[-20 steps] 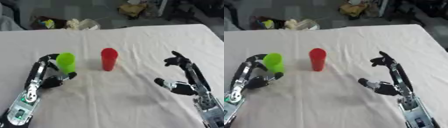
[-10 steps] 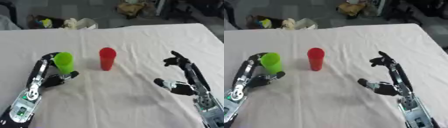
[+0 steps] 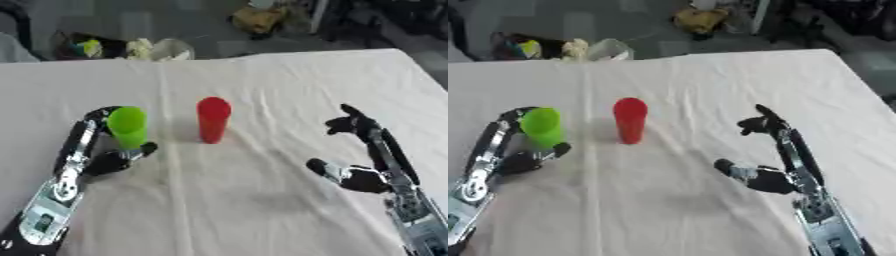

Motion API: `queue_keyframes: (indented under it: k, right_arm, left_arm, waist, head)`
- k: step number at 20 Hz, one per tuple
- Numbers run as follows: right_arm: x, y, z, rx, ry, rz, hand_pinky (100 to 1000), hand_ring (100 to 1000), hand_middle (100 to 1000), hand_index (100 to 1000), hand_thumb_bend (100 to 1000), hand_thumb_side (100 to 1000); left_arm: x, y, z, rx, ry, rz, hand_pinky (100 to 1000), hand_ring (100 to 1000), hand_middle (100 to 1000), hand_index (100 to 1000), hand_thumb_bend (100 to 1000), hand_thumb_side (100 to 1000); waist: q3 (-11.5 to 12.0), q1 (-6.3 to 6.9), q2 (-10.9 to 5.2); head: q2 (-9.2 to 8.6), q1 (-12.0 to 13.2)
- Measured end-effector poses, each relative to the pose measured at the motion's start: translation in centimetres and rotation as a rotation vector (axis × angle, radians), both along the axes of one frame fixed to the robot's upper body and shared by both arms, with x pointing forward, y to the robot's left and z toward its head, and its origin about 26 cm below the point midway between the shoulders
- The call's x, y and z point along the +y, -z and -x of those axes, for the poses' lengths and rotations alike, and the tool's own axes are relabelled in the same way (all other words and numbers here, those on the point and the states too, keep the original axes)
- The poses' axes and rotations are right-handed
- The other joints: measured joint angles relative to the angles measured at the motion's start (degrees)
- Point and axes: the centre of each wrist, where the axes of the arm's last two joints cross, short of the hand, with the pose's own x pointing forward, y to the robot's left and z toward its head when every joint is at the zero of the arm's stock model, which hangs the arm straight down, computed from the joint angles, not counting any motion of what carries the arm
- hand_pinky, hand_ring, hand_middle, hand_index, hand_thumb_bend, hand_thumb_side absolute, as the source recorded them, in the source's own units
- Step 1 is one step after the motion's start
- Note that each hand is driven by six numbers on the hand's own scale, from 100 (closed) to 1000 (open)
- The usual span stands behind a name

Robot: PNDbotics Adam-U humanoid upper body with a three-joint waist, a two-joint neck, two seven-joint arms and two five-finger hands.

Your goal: Pour the contents of one cup into another cup.

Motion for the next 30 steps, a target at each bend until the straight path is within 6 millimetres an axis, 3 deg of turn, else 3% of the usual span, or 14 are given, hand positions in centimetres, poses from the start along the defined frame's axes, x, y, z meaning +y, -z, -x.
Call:
queue_keyframes:
  k: [7,13,16,24,30]
  right_arm:
    - [0.0,0.0,0.0,0.0,0.0,0.0,777,1000,546,710,730,472]
    - [0.0,0.0,0.0,0.0,0.0,0.0,776,1000,545,709,730,473]
    - [0.0,0.0,0.0,0.0,0.0,0.0,776,1000,545,709,728,477]
    - [0.0,0.0,0.0,0.0,0.0,-0.001,774,1000,542,709,725,460]
    - [-0.1,0.0,-0.3,0.007,-0.001,-0.004,770,1000,539,707,706,414]
  left_arm:
    - [0.0,-0.1,-0.1,-0.003,0.006,-0.002,499,339,519,781,479,345]
    - [0.0,-0.1,-0.1,0.002,0.011,0.002,404,257,464,770,204,271]
    - [0.0,-0.1,-0.1,0.006,0.011,0.014,385,244,454,766,123,249]
    - [-0.4,-0.4,0.7,-0.004,0.008,0.089,373,243,449,762,100,220]
    - [-0.7,-3.1,2.3,-0.08,0.047,0.141,373,250,452,763,100,186]
  waist:
    - [0.0,0.01,0.05]
    - [0.0,0.02,0.05]
    - [0.02,0.02,0.04]
    - [0.26,0.01,-0.07]
    - [1.17,0.02,-0.54]
  head:
    - [-0.01,-0.01]
    - [-0.01,-0.07]
    - [-0.02,-0.1]
    - [-0.02,-0.52]
    - [0.0,-0.89]
